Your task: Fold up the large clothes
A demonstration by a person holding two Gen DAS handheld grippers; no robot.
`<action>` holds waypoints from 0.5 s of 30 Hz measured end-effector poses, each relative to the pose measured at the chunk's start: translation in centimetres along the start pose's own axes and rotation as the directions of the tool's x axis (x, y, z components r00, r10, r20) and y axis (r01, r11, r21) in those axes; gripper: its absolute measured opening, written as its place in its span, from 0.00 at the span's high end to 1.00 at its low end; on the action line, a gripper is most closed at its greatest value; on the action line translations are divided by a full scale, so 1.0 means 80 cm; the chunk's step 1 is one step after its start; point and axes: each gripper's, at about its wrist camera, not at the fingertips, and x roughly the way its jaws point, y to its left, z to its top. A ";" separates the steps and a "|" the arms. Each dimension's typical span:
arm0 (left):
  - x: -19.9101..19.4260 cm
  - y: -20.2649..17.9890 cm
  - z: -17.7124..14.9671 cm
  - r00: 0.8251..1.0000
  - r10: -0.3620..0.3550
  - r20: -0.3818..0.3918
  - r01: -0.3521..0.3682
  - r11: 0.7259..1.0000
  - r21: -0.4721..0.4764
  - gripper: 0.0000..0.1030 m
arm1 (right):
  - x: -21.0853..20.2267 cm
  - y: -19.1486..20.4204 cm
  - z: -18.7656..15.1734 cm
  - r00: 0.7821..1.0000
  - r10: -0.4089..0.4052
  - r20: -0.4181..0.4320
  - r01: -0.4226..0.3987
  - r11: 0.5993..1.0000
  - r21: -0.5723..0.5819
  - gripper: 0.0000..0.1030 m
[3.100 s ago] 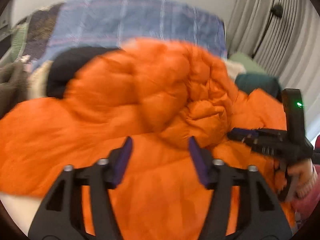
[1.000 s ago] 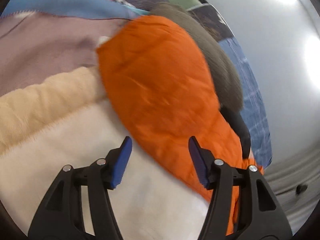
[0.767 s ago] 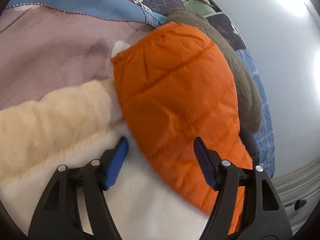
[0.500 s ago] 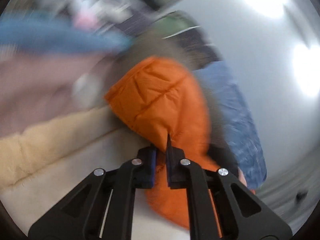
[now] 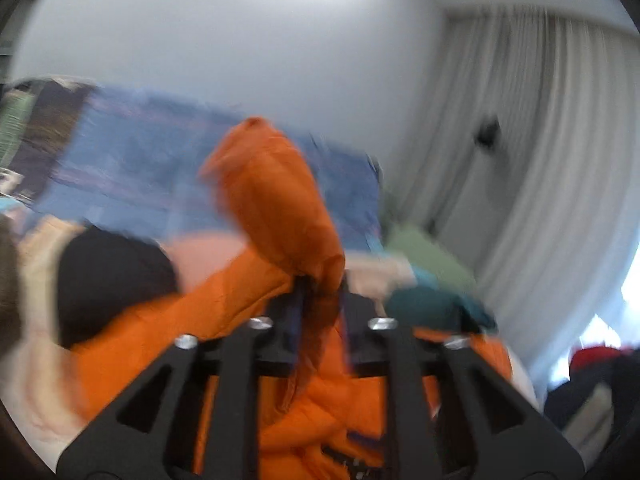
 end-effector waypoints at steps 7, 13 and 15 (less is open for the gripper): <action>0.094 -0.003 -0.100 0.962 0.030 -0.270 -0.021 0.999 0.037 0.39 | -0.063 -0.075 0.005 0.997 -0.075 0.012 0.073 0.991 0.116 0.44; 0.072 0.053 -0.120 0.945 0.145 -0.293 -0.147 0.989 0.017 0.41 | -0.058 -0.072 0.031 0.999 -0.039 -0.003 0.039 0.997 0.062 0.38; 0.056 0.075 -0.126 0.943 0.163 -0.292 -0.174 0.985 -0.014 0.41 | -0.044 -0.063 0.051 1.000 -0.021 -0.011 0.021 1.000 0.021 0.29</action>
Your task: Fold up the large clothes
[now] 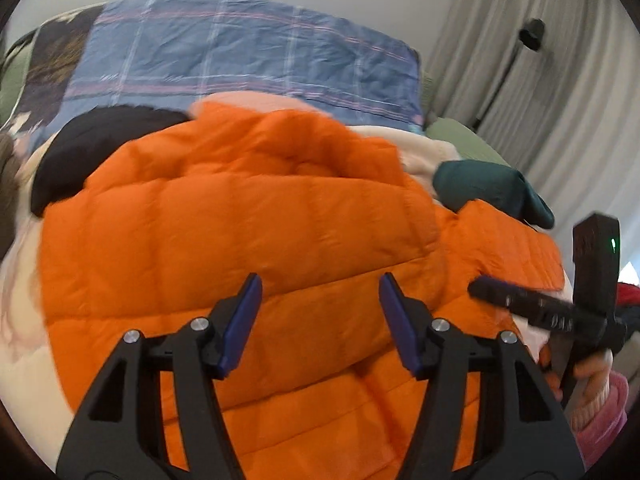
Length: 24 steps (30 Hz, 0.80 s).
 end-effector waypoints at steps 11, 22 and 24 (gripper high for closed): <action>0.001 0.013 0.004 1.000 0.017 0.005 -0.017 0.999 -0.033 0.39 | 0.037 0.002 0.030 0.965 -0.250 0.078 0.251 0.968 -0.007 0.97; 0.066 0.000 -0.011 0.990 0.113 -0.080 -0.112 0.993 0.024 0.34 | 0.001 -0.034 0.024 0.936 -0.340 0.093 0.335 0.940 0.067 0.74; 0.065 0.000 -0.010 0.990 0.114 -0.080 -0.112 0.993 0.026 0.34 | -0.008 -0.012 0.030 0.954 -0.263 0.142 0.261 0.965 0.033 0.74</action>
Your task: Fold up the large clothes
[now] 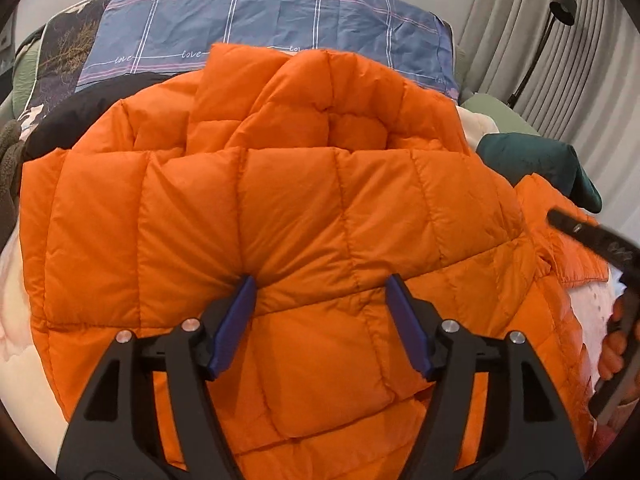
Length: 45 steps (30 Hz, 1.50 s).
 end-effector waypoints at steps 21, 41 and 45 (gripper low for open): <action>-0.070 0.190 -0.001 0.982 0.173 0.075 -0.126 0.898 -0.422 0.51 | 0.094 0.024 -0.061 0.992 0.040 -0.123 -0.055 0.992 -0.115 0.73; 0.024 -0.003 -0.010 0.999 -0.046 0.021 0.046 0.999 0.023 0.48 | 0.093 0.018 -0.061 0.989 0.085 -0.125 -0.098 0.990 -0.101 0.68; 0.018 -0.006 -0.021 0.999 -0.035 0.027 0.034 0.999 0.025 0.48 | 0.091 0.018 -0.061 0.988 0.091 -0.125 -0.104 0.990 -0.097 0.68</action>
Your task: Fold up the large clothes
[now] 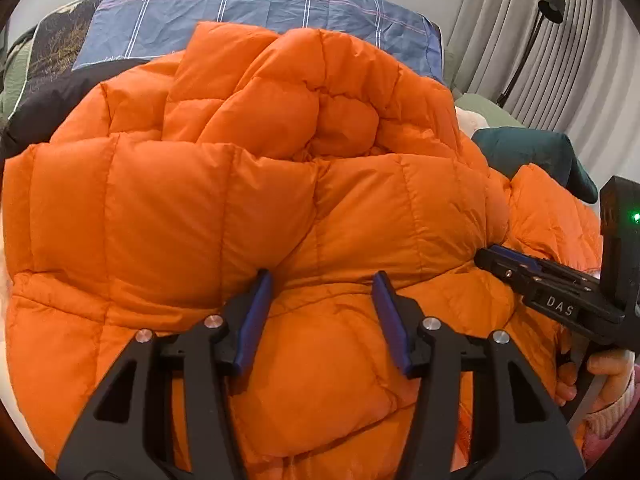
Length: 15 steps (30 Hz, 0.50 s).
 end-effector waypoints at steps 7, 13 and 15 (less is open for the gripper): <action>-0.035 0.055 0.004 0.998 0.067 -0.001 -0.066 0.984 -0.166 0.51 | -0.003 -0.007 -0.002 1.000 0.002 -0.005 -0.002 1.000 0.022 0.68; -0.048 -0.038 0.029 0.991 -0.121 0.051 0.120 0.993 0.018 0.44 | -0.003 0.006 -0.001 1.000 -0.012 -0.010 0.011 1.000 -0.024 0.56; -0.008 -0.068 0.020 0.998 -0.048 -0.029 0.051 0.992 0.111 0.44 | -0.018 -0.004 0.001 1.000 0.022 -0.004 -0.022 1.000 0.014 0.56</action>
